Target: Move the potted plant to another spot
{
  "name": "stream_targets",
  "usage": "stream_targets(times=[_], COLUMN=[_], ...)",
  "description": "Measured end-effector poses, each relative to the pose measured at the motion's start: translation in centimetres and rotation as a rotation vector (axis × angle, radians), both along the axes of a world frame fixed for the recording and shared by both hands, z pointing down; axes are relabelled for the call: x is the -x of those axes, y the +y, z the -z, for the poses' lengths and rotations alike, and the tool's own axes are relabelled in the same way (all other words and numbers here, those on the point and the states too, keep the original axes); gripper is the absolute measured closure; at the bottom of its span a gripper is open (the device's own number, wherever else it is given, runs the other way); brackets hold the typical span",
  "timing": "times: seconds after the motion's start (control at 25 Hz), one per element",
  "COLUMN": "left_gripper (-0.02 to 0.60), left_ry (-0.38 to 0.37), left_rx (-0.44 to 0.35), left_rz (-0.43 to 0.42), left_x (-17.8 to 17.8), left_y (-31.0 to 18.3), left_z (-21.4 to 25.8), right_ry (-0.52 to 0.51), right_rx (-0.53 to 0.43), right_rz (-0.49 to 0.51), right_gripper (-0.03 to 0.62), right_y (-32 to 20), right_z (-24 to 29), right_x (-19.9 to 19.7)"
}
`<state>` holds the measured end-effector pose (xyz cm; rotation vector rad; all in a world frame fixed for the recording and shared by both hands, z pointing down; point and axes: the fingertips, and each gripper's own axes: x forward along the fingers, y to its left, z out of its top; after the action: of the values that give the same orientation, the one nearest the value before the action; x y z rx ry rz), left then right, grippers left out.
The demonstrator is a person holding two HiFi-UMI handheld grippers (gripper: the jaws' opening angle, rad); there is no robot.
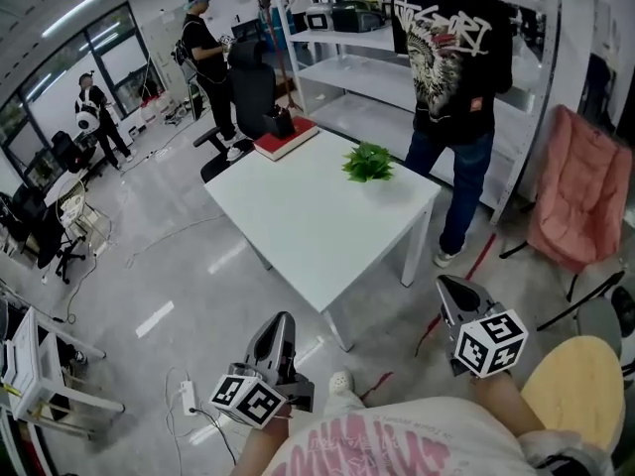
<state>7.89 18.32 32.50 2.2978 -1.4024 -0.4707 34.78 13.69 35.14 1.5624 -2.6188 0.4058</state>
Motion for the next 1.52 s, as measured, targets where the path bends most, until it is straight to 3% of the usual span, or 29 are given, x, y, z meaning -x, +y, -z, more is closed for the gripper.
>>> stream_targets(times=[0.24,0.68,1.08,1.28,1.52], left_gripper=[0.557,0.556,0.555,0.555,0.557], left_ry=[-0.003,-0.018,0.032,0.053,0.063], left_rx=[-0.025,-0.085,-0.048,-0.024,0.003], left_rz=[-0.037,-0.136,-0.207,-0.195,-0.129], left_x=[3.3,7.8,9.7,10.6,11.0], left_y=[-8.5,-19.7,-26.7,-28.8,-31.2], left_z=[1.7,4.7,2.3,0.5,-0.9], right_ry=[0.003,-0.012,-0.016,-0.020,0.018], right_rx=[-0.006,-0.060,-0.070,-0.090,-0.021], right_rz=[-0.030,-0.116,-0.141,-0.094,-0.061], right_gripper=[0.579,0.579,0.579,0.579,0.579], right_y=[-6.5,-16.2,-21.4,-24.2,-28.4], right_z=[1.5,3.8,2.5,1.8,-0.9], right_x=[3.5,8.4,11.2,12.0,11.0])
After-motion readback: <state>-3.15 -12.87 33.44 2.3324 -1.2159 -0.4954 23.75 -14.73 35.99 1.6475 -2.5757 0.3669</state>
